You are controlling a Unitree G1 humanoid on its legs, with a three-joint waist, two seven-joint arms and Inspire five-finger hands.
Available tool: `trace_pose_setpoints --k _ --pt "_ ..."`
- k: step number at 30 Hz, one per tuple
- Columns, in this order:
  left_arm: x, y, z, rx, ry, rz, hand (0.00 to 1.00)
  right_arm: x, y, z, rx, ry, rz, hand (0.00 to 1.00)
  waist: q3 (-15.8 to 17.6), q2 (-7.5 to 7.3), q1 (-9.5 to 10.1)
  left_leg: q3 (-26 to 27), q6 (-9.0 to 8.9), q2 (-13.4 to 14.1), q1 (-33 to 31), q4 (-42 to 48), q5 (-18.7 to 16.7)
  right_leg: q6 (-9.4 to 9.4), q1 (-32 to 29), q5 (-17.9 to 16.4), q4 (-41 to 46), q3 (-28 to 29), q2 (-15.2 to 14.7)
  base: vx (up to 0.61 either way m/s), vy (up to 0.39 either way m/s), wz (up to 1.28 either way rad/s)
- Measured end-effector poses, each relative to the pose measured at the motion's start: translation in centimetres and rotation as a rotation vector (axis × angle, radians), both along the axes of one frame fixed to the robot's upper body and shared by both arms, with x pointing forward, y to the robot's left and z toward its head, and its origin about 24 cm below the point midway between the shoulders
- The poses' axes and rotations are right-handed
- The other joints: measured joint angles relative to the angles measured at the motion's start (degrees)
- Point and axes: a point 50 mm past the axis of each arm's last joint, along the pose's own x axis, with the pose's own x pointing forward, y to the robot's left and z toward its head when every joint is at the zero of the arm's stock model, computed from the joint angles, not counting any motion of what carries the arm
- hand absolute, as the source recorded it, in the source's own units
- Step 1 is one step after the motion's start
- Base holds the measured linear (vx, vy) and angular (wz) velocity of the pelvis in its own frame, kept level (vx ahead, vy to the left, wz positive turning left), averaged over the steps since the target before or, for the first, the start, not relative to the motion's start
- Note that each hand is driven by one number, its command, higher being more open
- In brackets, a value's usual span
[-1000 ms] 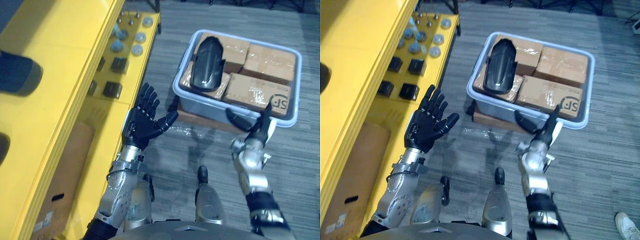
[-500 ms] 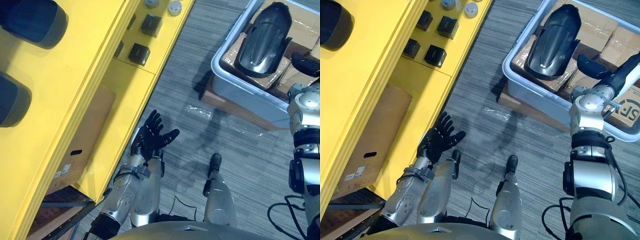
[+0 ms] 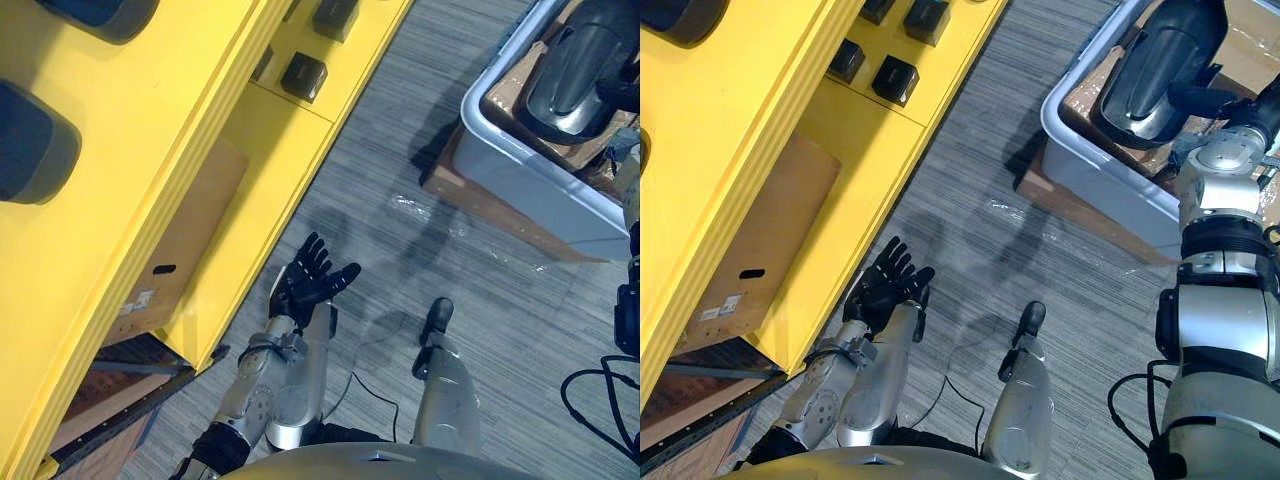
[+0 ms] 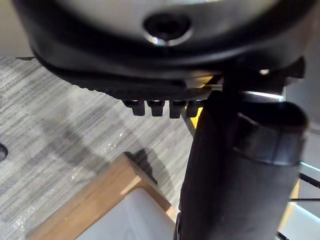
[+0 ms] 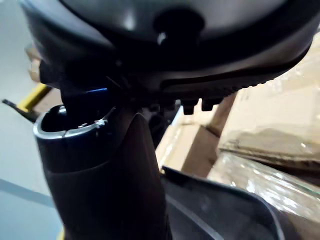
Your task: Walk over and take three plastic housings, then place them on the shelf
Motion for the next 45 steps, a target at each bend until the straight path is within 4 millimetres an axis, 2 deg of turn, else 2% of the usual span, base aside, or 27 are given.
trace_pose_setpoints --k 4,6,7,9,14,18,21,22,26,29,33,36,38,41,45 --pt "0.2 0.1 0.1 -0.011 0.0 0.013 1.0 0.3 0.1 -1.8 0.057 0.162 0.074 1.0 0.08 -0.11 0.31 -0.56 -0.14 0.12 -1.33 0.21 0.34 -0.07 -1.51 -0.78 1.73 -0.85 -0.4 -0.03 0.001 0.08" --pt "0.2 0.3 0.1 -0.012 0.0 0.026 1.0 0.4 0.3 -1.6 0.055 0.209 0.1 1.0 0.46 -0.67 0.42 -0.68 -0.15 0.22 -2.0 0.75 0.35 -0.07 -2.05 -0.79 2.1 -0.98 -0.36 0.0 0.0 0.0" --pt "0.3 0.3 0.1 -0.012 -0.001 0.027 1.0 0.2 0.1 -1.5 0.056 0.226 0.102 0.0 0.6 -0.88 0.57 -0.69 -0.15 0.22 -2.01 0.83 0.35 -0.07 -2.05 -0.8 2.23 -0.99 -0.38 0.0 0.0 0.0" --pt "0.4 0.3 0.3 -0.013 -0.007 0.028 1.0 -0.3 -0.7 -1.5 0.076 0.27 0.11 0.0 1.24 -1.85 1.32 -0.85 -0.15 0.23 -2.21 1.0 0.34 -0.16 -2.06 -1.0 2.5 -1.31 -0.46 -0.01 0.032 0.06" --pt "0.3 0.5 0.2 -0.009 -0.001 0.038 1.0 -1.5 -2.3 -1.0 0.011 0.355 0.042 0.0 1.69 -2.56 1.58 -1.4 -0.16 0.19 -3.8 1.9 0.36 -0.18 -2.78 -1.02 2.98 -2.18 -0.57 0.0 0.037 0.08" --pt "0.5 1.2 0.3 -0.005 0.0 0.073 1.0 -2.1 -3.0 -1.5 0.053 0.389 0.045 0.0 1.87 -3.04 1.44 -1.4 -0.32 0.45 -3.69 1.78 0.45 -0.4 -2.96 -1.28 3.65 -2.49 -0.55 0.0 0.0 0.0" --pt "0.6 1.4 0.4 -0.006 -0.006 0.08 1.0 -2.4 -3.2 -2.3 0.116 0.41 0.058 0.0 1.86 -3.11 1.62 -1.4 -0.53 0.87 -3.71 1.71 0.58 -0.48 -2.93 -1.31 3.72 -3.03 -0.37 0.0 0.0 0.0" --pt "0.5 1.5 0.5 -0.015 -0.009 0.085 1.0 -2.5 -3.2 -3.2 0.161 0.415 0.07 0.0 1.86 -3.28 1.7 -1.4 -0.62 1.08 -3.69 1.71 0.64 -0.52 -2.85 -1.32 3.79 -3.37 -0.36 0.0 0.0 0.0" --pt "0.6 2.1 0.8 -0.051 -0.011 0.116 1.0 -2.5 -2.9 -4.7 0.351 0.276 0.084 0.0 1.91 -3.94 1.61 -1.5 -0.75 1.47 -2.94 1.9 0.71 -0.88 -2.17 -1.55 4.67 -4.01 -0.27 0.0 0.008 0.03" --pt "0.9 3.5 1.1 -0.057 -0.018 0.181 1.0 -2.3 -2.1 -7.3 0.47 0.233 0.05 0.0 1.88 -5.42 1.53 -1.5 -0.77 2.07 -1.28 1.8 0.71 -1.42 -0.21 -1.95 4.7 -4.75 -0.06 -0.01 0.013 0.05" --pt "1.2 4.8 1.9 -0.053 -0.049 0.244 1.0 -3.5 -3.1 -8.8 0.52 0.148 -0.061 0.0 1.87 -6.95 1.4 -1.2 -0.87 2.32 1.37 1.06 1.01 -1.45 3.0 -2.4 4.45 -5.69 0.08 -0.03 0.001 0.14" --pt "1.3 5.8 2.3 -0.037 -0.063 0.284 1.0 -4.1 -3.8 -8.5 0.479 0.069 -0.109 0.0 1.75 -8.92 1.01 0.03 -0.56 2.43 3.52 -1.16 2.07 -1.17 4.99 -2.19 2.94 -6.05 -0.31 0.0 0.021 0.09" --pt "1.1 6.4 2.5 -0.018 -0.073 0.295 1.0 -4.9 -4.5 -8.0 0.371 0.025 -0.164 0.0 1.54 -10.66 0.71 0.61 -0.84 2.22 7.24 -4.14 3.25 -0.71 8.9 -1.51 0.01 -6.68 -0.38 0.04 0.011 0.14" --pt "0.1 6.8 2.7 0.026 -0.092 0.276 1.0 -4.7 -4.0 -7.2 0.275 -0.019 -0.177 0.0 0.76 -12.27 -0.34 1.06 -0.94 2.04 10.03 -6.67 3.98 -0.53 11.52 -1.02 -2.26 -6.87 -0.34 0.05 -0.002 0.04" --pt "-1.0 6.4 3.3 0.039 -0.125 0.21 1.0 -4.5 -2.6 -6.5 0.066 -0.029 -0.19 0.0 -0.26 -13.61 -1.41 1.47 -1.4 2.05 14.62 -10.42 4.71 -0.55 15.5 -0.34 -5.23 -6.88 0.17 0.09 -0.033 0.01"
